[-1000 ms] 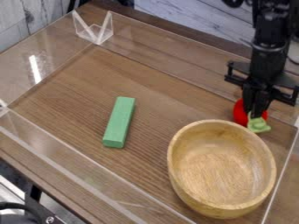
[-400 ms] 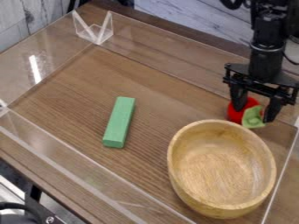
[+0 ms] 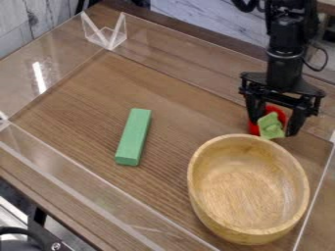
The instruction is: Move the red fruit to the right
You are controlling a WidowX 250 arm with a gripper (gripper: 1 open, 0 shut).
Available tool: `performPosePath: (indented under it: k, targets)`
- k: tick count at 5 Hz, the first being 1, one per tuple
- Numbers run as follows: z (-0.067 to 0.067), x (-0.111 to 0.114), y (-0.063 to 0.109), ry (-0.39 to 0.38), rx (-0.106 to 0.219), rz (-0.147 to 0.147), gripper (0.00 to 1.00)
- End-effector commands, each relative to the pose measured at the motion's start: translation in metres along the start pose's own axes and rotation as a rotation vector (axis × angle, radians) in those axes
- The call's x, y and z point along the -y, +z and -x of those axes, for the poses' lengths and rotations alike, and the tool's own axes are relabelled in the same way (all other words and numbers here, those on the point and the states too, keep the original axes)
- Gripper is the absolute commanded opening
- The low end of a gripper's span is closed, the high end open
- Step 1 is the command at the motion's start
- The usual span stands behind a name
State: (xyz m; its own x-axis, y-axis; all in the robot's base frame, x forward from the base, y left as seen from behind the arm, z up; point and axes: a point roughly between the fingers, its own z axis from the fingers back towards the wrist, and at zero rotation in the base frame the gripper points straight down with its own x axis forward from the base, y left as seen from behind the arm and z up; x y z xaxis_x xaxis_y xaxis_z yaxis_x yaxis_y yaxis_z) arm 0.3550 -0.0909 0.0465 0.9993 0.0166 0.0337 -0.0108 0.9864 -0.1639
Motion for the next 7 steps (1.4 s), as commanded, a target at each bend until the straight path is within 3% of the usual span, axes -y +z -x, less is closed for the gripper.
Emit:
performPosePath:
  k: [1,2,4,5,7]
  targets:
    - [-0.015,0.013,0.030,0.040,0.093,0.022,0.00]
    - [-0.016,0.021,0.035,0.076,0.105,0.031,1.00]
    - [-0.013,0.038,0.045,0.130,0.129,0.046,1.00]
    - [-0.004,0.059,0.050,0.108,0.139,0.054,1.00]
    - [0.002,0.068,0.052,0.140,0.159,0.049,1.00]
